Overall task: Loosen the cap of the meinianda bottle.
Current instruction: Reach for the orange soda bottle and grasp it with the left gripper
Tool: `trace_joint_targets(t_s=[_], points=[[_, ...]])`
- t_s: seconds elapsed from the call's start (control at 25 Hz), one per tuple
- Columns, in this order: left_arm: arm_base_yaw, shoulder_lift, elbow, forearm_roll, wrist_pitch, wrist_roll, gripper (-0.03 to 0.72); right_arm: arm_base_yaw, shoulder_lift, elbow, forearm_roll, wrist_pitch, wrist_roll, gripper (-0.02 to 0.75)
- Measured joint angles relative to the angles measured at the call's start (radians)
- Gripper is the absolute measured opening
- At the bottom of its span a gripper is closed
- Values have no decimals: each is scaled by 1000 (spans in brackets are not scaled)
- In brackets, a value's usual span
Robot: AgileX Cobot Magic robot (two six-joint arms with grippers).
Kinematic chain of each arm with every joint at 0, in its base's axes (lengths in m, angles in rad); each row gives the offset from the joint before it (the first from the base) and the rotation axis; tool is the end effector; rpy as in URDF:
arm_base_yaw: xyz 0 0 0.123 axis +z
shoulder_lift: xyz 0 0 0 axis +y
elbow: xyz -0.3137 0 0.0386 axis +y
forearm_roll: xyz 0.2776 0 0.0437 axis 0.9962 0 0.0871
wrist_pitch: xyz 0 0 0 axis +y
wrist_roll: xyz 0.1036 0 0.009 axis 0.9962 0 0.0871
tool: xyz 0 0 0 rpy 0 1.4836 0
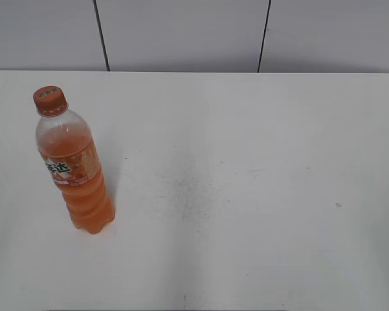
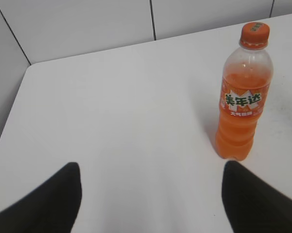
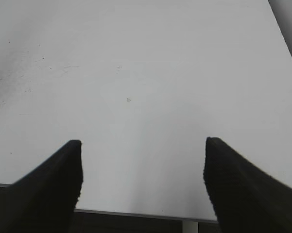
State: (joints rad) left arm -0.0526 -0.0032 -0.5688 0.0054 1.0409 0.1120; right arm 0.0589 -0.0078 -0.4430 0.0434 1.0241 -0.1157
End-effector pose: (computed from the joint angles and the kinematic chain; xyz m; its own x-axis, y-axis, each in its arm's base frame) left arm -0.0075 0.0009 0.3088 -0.3640 0.1338 -0.9217 0.0905 0.9900 0.1080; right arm 0.0085 0.0044 0.2709 -0.4555 -0.1199 -0.8821 -0.1345 0.9888 -0.0650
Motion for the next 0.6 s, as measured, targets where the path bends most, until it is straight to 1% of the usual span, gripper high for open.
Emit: trace_joint_targets(t_s=[0.6], points=[[0, 0, 0, 0, 0, 0, 541, 0, 0, 0, 0, 0, 0, 582]])
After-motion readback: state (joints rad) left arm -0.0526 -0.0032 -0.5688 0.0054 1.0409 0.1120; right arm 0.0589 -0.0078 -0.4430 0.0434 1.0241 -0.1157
